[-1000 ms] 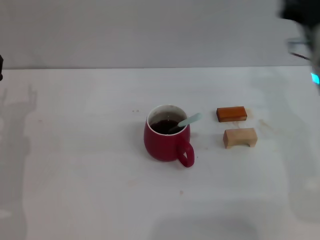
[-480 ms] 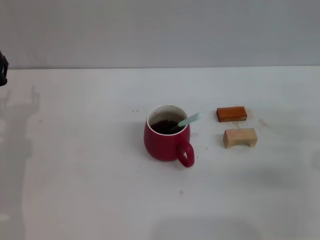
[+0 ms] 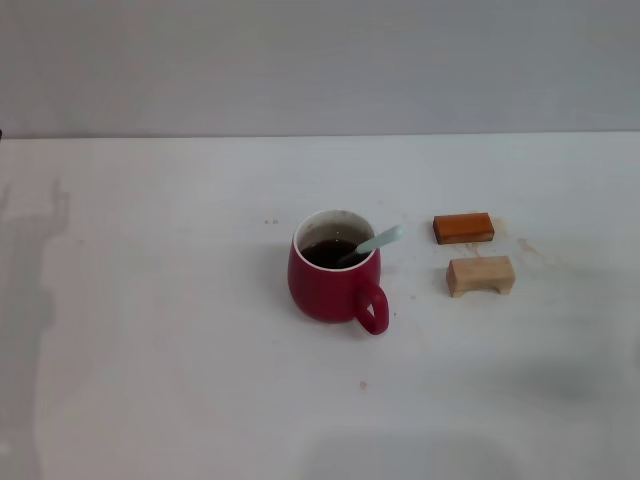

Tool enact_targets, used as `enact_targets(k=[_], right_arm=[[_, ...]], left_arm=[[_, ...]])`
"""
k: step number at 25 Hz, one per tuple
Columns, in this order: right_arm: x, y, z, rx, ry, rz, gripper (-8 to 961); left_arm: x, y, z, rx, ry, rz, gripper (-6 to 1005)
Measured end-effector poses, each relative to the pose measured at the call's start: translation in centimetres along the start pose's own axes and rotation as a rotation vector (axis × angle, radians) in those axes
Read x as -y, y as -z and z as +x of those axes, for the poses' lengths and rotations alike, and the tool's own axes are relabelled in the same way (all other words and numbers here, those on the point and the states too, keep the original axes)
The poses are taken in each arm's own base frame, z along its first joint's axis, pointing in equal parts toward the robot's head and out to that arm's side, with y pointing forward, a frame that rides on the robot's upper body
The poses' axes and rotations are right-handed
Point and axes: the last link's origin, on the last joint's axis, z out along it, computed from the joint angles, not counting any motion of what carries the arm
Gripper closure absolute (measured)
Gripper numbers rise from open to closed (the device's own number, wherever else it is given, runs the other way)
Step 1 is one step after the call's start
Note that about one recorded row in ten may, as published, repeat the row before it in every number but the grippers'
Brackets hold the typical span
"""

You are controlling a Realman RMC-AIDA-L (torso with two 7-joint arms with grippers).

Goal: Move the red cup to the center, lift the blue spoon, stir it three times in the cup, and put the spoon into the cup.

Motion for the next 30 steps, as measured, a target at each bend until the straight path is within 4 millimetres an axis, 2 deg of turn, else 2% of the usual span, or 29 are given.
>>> enact_targets(k=[2,12,30], right_arm=[[0.6,0.0,0.2,0.006,0.002,0.005,619],[2.1,-0.4,0.2,0.030,0.059,0.031,205],[2.3,-0.7,-0.5,0.080,0.079,0.044,207]], left_arm=[[0.1,0.2,-0.1,0.000,0.000,0.004,337],[0.9,1.1,-0.5,0.009,0.001,0.026,338],[1.0,1.6,-0.9,0.019,0.008,0.028,338]])
